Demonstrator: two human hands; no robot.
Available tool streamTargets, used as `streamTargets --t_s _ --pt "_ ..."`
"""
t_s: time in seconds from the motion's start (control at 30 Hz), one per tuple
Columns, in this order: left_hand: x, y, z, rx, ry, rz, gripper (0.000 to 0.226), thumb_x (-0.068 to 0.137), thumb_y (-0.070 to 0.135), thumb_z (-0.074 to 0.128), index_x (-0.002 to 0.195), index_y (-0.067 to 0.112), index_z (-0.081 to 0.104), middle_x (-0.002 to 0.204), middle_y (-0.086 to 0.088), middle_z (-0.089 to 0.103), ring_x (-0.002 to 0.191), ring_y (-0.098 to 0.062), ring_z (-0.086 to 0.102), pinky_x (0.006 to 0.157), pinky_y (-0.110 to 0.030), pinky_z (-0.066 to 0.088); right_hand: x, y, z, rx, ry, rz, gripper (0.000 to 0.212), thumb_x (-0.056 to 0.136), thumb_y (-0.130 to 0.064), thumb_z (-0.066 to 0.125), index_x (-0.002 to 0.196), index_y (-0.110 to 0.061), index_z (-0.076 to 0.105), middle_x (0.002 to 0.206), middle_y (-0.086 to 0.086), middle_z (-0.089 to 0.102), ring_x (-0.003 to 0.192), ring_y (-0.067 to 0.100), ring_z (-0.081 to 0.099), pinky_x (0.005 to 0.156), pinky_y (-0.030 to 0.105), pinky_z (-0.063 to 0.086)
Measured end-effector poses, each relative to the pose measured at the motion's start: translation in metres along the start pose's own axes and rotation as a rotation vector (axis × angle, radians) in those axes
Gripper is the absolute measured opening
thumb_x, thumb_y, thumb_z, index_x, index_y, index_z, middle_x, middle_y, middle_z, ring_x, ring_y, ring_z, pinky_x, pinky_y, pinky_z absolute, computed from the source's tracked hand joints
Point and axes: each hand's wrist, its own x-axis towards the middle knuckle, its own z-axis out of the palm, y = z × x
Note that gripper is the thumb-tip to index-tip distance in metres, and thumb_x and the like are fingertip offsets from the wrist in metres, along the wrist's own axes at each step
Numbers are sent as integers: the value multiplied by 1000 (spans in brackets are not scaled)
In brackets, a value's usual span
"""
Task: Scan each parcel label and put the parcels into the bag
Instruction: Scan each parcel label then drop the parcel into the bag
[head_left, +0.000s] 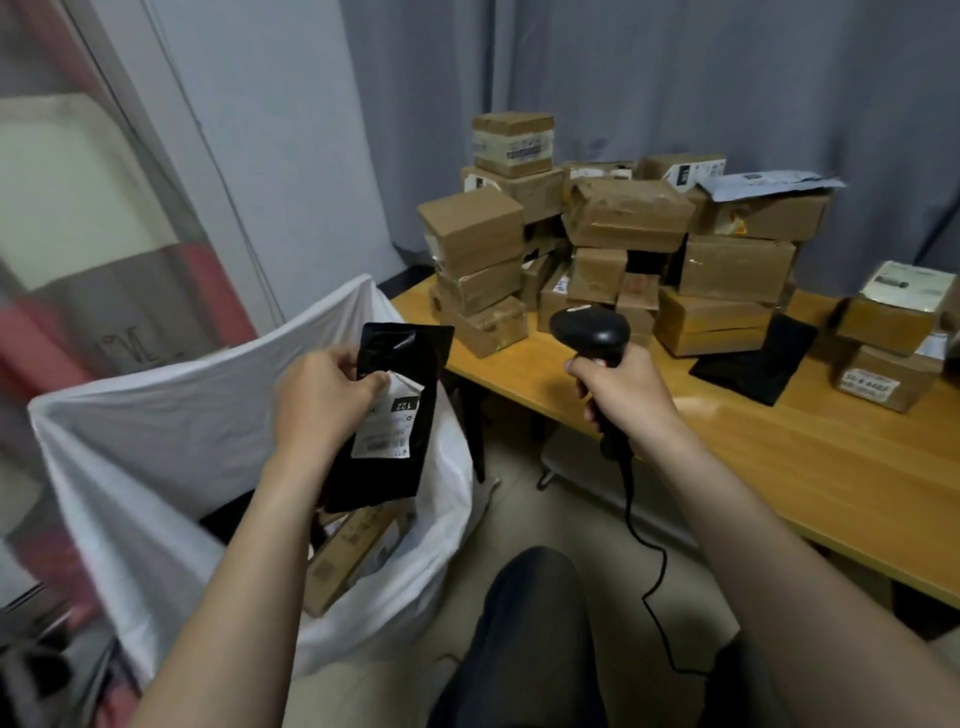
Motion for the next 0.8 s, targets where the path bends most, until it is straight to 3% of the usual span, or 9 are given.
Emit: streamTargets --t_s 0.17,0.33,0.4,0.47,0.53,0.63,0.7,0.8 --pt "16 -57 14 163 -51 -108 9 85 33 75 90 26 76 78 1 71 81 -28 69 68 -37 54 -2 -1 17 2 -38 0 20 95 -22 68 85 -5 70 68 10 63 49 19 57 51 32 48" --pt "32 -71 34 311 10 -199 27 90 32 73 116 27 77 106 -12 75 105 -40 66 79 -42 53 -4 -1 24 5 -51 -12 16 96 -21 68 88 -7 69 69 6 63 48 16 57 48 30 48" --pt "36 -69 45 380 -55 -241 33 87 33 76 117 19 73 119 -15 70 120 -43 56 93 -48 50 -3 0 24 7 -48 -9 16 96 -21 69 90 -6 69 69 6 63 49 16 57 48 31 48" --pt "36 -63 55 382 -159 -275 43 84 35 79 121 15 67 126 -14 65 124 -41 53 94 -45 48 -2 0 22 14 -43 1 16 96 -22 69 92 -7 69 70 6 63 50 17 57 49 31 48" --pt "33 -54 66 371 -240 -247 43 86 34 78 122 14 66 123 -11 66 117 -34 61 80 -36 45 0 2 19 20 -41 9 15 97 -22 69 93 -7 69 69 5 63 49 17 57 49 31 48" --pt "29 -44 79 401 -282 -191 20 89 32 76 101 24 62 107 -3 67 105 -26 65 72 -31 42 3 5 12 22 -29 13 15 97 -22 69 94 -7 68 69 4 64 48 16 57 49 31 48" --pt "28 -37 86 407 -303 -162 22 88 32 76 92 25 56 97 1 62 101 -25 66 72 -32 46 3 6 5 16 -18 13 15 97 -22 69 94 -7 69 70 5 64 49 16 57 48 30 48" --pt "28 -20 93 435 -320 -75 20 86 38 76 97 26 64 104 1 66 103 -26 65 80 -35 55 4 6 -5 17 7 25 18 97 -23 69 94 -6 70 71 7 64 51 18 58 50 31 49"
